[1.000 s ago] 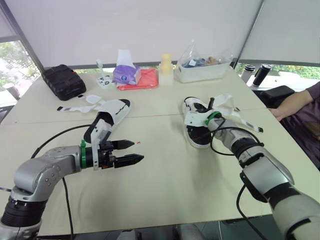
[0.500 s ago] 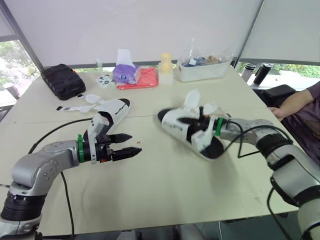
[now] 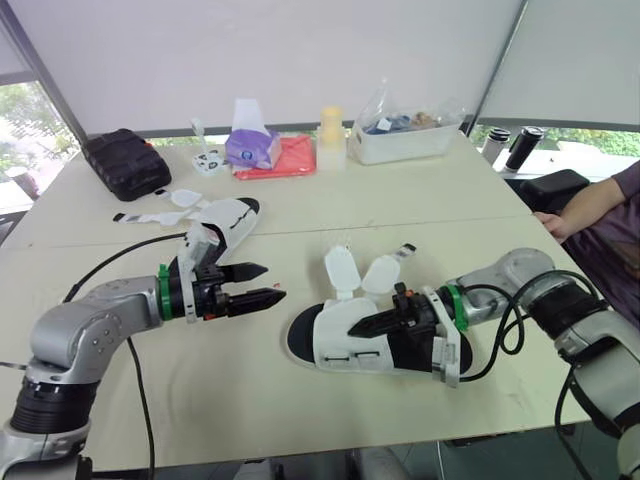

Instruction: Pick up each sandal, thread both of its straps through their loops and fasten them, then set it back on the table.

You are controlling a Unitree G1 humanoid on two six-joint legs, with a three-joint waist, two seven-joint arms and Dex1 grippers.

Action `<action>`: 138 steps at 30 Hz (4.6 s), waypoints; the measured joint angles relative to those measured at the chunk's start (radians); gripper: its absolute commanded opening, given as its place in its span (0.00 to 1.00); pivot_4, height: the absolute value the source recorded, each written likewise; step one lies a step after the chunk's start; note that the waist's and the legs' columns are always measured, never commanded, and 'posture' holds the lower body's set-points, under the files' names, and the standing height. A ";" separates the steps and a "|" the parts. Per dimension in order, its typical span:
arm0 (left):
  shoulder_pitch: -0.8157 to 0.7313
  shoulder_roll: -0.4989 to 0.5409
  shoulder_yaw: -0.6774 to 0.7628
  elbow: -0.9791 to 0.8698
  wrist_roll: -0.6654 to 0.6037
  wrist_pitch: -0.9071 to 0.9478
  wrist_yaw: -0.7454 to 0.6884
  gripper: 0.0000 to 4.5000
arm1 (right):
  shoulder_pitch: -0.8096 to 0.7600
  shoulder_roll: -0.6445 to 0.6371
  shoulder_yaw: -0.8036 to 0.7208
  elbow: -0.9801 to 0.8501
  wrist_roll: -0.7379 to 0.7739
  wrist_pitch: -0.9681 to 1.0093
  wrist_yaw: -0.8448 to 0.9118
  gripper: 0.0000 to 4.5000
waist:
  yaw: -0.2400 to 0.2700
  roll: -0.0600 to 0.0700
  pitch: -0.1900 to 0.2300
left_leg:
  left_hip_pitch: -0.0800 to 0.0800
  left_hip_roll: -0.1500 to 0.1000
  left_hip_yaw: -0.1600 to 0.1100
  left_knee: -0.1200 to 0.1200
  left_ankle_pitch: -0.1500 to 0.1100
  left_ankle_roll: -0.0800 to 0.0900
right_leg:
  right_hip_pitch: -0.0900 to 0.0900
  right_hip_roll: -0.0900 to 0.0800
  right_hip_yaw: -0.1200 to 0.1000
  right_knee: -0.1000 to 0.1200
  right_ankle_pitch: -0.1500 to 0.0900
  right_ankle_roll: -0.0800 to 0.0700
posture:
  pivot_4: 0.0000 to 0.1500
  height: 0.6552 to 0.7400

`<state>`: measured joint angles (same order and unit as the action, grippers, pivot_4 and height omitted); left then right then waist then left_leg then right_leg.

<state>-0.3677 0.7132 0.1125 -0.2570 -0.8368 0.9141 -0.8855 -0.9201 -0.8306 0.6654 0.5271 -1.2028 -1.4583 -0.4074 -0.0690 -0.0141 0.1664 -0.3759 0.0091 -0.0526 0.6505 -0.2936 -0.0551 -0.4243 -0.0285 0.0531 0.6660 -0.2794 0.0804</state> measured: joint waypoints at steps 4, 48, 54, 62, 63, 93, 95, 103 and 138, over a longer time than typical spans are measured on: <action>0.006 -0.008 -0.019 -0.001 0.001 -0.001 -0.009 1.00 | 0.000 0.019 -0.001 0.011 -0.059 0.025 -0.049 0.08 | 0.000 0.000 0.000 | 0.000 0.000 0.000 0.000 0.000 0.000 | 0.000 0.000 0.000 0.000 0.000 0.000 | 1.00 1.00; -0.158 -0.015 -0.240 0.252 0.343 -0.285 -0.373 0.01 | 0.158 0.087 -0.223 -0.095 0.258 0.083 0.249 1.00 | -0.001 0.000 0.000 | 0.002 0.002 0.009 0.003 -0.001 0.003 | 0.001 0.002 0.004 0.001 0.000 0.000 | 1.00 1.00; -0.086 0.012 -0.261 0.180 0.354 -0.295 -0.384 0.01 | 0.085 0.101 -0.179 0.003 0.186 -0.005 0.257 1.00 | 0.011 0.000 0.000 | 0.001 0.001 0.009 0.003 -0.001 0.003 | 0.001 0.000 0.003 0.001 0.000 0.000 | 1.00 1.00; -0.043 0.002 -0.328 0.159 0.420 -0.352 -0.376 0.01 | 0.069 0.120 -0.179 0.030 0.173 -0.030 0.257 1.00 | -0.002 0.000 0.000 | 0.002 0.002 0.009 0.003 -0.001 0.003 | 0.001 0.002 0.004 0.001 0.000 0.000 | 1.00 1.00; -0.039 -0.001 -0.338 0.161 0.438 -0.365 -0.369 0.01 | 0.069 0.122 -0.179 0.031 0.174 -0.027 0.258 1.00 | -0.001 0.000 0.000 | 0.002 0.002 0.009 0.003 -0.001 0.003 | 0.001 0.002 0.004 0.001 0.000 0.000 | 1.00 1.00; -0.029 -0.079 -0.410 0.266 0.623 -0.662 -0.323 0.01 | 0.103 0.147 -0.259 0.345 0.615 0.571 0.639 1.00 | 0.024 0.001 -0.001 | 0.030 0.002 0.015 0.002 -0.009 0.016 | 0.030 0.000 0.007 -0.005 -0.002 0.001 | 1.00 1.00; -0.027 -0.080 -0.408 0.260 0.624 -0.658 -0.310 0.01 | 0.085 0.180 -0.259 0.383 0.608 0.622 0.629 1.00 | 0.023 0.001 -0.001 | 0.029 0.002 0.016 0.002 -0.009 0.016 | 0.028 0.000 0.008 -0.004 -0.002 0.001 | 1.00 1.00; -0.019 -0.091 -0.397 0.245 0.625 -0.649 -0.273 0.01 | 0.044 0.250 -0.269 0.496 0.633 0.734 0.652 1.00 | 0.022 0.001 -0.001 | 0.021 0.003 0.016 0.003 -0.009 0.016 | 0.020 0.001 0.008 -0.002 -0.002 0.001 | 1.00 1.00; -0.003 -0.106 -0.380 0.220 0.633 -0.629 -0.243 0.01 | 0.257 0.509 -1.294 -0.281 2.330 2.924 0.527 1.00 | 0.027 0.001 -0.001 | 0.018 0.006 0.018 0.001 -0.011 0.019 | 0.016 0.001 0.011 -0.004 -0.002 0.001 | 1.00 1.00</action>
<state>-0.3703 0.6075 -0.2671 -0.0368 -0.2041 0.2847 -1.1288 -0.6633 -0.3211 -0.6291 0.2457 1.1275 1.4654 0.1200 -0.0423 -0.0131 0.1652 -0.3581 0.0152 -0.0344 0.6510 -0.3041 -0.0362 -0.4081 -0.0272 0.0638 0.6621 -0.2812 0.0815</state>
